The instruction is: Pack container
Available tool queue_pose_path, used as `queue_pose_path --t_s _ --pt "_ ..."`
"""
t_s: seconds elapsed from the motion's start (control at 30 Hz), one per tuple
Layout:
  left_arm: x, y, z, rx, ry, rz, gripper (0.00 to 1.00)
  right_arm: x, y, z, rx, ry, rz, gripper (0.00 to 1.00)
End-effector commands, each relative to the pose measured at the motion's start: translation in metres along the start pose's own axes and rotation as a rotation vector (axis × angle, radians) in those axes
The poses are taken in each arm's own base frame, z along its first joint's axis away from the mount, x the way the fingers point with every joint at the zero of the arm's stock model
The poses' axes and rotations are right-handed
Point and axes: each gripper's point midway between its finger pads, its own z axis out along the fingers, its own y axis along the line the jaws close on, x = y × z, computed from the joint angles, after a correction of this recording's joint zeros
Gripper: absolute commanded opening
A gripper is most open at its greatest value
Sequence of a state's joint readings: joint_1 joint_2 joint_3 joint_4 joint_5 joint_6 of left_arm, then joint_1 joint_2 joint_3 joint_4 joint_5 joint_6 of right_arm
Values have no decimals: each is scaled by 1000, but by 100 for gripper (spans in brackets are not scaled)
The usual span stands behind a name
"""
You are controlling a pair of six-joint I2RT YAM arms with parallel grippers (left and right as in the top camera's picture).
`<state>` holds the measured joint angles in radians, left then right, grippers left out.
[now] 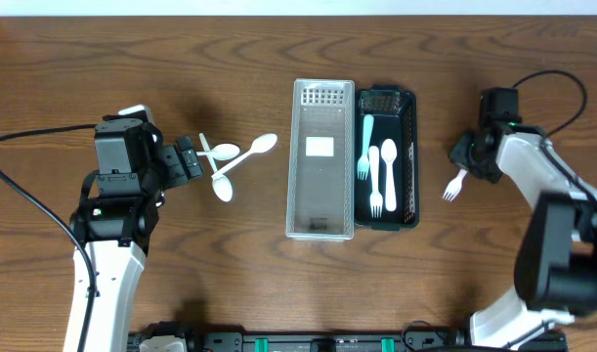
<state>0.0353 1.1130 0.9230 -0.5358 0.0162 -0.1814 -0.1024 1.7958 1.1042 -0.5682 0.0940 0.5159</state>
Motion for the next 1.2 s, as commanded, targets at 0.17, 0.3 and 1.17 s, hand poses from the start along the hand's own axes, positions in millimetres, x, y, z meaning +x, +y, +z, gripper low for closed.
queue_pose_path --t_s 0.17,0.3,1.17 --pt "-5 -2 -2 4 -11 19 98 -24 69 -150 -338 -309 -93 5" --pt "-5 -2 -2 4 -10 19 98 -2 98 -171 -402 -326 -177 7" --pt "-5 -2 -2 4 -11 19 98 -17 107 -127 -309 -375 -288 38"
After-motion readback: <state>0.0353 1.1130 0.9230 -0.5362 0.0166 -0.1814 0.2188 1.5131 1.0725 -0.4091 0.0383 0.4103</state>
